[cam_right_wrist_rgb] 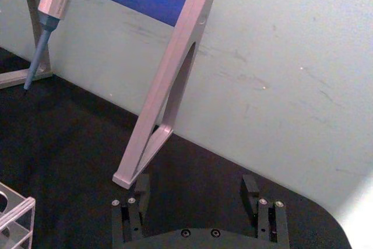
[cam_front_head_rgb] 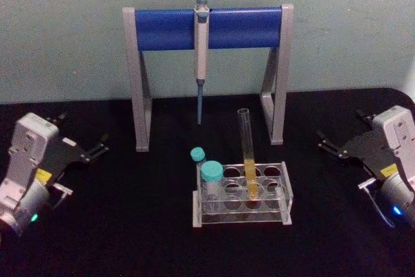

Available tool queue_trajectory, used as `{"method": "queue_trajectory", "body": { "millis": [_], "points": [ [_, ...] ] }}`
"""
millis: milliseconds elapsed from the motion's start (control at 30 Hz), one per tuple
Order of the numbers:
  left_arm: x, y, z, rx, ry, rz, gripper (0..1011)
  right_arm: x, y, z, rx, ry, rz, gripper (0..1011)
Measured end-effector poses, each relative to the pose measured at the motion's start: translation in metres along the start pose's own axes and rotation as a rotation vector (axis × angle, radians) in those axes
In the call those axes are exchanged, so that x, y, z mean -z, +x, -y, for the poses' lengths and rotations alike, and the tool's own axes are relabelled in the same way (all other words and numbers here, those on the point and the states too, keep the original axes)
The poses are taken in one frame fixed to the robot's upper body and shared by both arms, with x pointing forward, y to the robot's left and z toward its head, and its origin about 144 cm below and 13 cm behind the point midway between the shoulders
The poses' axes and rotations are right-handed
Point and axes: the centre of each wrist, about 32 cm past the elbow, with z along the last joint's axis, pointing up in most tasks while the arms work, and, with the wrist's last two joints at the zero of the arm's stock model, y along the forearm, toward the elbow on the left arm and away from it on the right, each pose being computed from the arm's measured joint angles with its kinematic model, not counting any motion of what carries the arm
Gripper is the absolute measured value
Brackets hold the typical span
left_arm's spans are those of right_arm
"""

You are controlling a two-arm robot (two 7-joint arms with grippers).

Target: Pick up the test tube from the test tube rack, shake it, then place it back into the test tube rack.

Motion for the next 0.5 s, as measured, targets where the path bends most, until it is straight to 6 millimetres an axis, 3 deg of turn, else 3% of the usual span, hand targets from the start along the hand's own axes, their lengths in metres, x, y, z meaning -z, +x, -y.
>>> {"method": "queue_trajectory", "body": {
  "millis": [500],
  "points": [
    [0.0, 0.0, 0.0, 0.0, 0.0, 0.0, 1010, 0.0, 0.0, 0.0, 0.0, 0.0, 0.0, 1000]
  ]
}}
